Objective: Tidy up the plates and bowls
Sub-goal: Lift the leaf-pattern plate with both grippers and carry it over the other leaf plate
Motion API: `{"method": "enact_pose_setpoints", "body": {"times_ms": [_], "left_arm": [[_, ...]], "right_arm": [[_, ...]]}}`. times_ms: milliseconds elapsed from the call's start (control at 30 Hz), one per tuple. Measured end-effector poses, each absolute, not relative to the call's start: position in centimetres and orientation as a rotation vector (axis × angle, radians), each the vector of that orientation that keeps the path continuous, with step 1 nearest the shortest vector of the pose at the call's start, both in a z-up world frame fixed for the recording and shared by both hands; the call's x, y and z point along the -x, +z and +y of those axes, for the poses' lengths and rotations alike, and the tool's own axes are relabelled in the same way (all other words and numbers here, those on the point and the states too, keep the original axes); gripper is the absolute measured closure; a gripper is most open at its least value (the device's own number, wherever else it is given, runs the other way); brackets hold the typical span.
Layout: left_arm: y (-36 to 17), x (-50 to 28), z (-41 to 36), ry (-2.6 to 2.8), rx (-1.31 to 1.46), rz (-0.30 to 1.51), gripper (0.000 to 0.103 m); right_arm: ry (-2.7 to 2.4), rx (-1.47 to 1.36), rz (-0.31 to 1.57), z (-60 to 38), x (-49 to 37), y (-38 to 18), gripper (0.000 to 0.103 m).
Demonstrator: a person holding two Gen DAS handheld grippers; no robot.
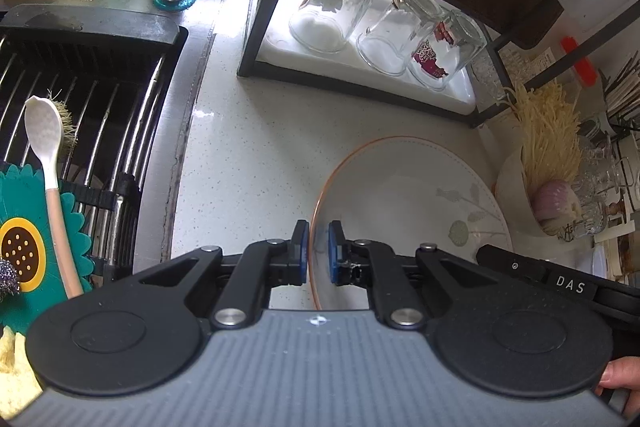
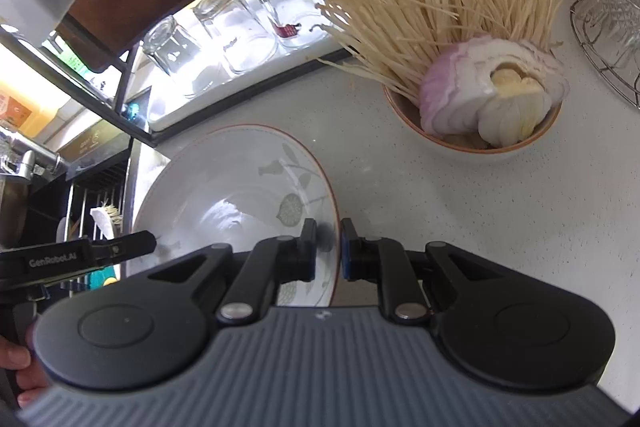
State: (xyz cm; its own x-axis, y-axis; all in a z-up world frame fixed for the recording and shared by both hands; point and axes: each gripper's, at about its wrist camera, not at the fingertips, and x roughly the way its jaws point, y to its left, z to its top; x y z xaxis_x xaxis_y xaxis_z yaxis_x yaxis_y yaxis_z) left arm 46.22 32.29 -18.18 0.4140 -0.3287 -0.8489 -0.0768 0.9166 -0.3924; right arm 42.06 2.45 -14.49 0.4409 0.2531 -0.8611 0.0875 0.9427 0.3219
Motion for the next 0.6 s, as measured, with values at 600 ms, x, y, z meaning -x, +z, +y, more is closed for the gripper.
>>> {"method": "enact_pose_setpoints", "body": {"times_ms": [600], "left_arm": [[-14.2, -41.9, 33.5, -0.179, 0.416, 1.097, 0.092]], "right_arm": [[0.147, -0.334, 1.048, 3.0, -37.1, -10.7, 0.088]]}}
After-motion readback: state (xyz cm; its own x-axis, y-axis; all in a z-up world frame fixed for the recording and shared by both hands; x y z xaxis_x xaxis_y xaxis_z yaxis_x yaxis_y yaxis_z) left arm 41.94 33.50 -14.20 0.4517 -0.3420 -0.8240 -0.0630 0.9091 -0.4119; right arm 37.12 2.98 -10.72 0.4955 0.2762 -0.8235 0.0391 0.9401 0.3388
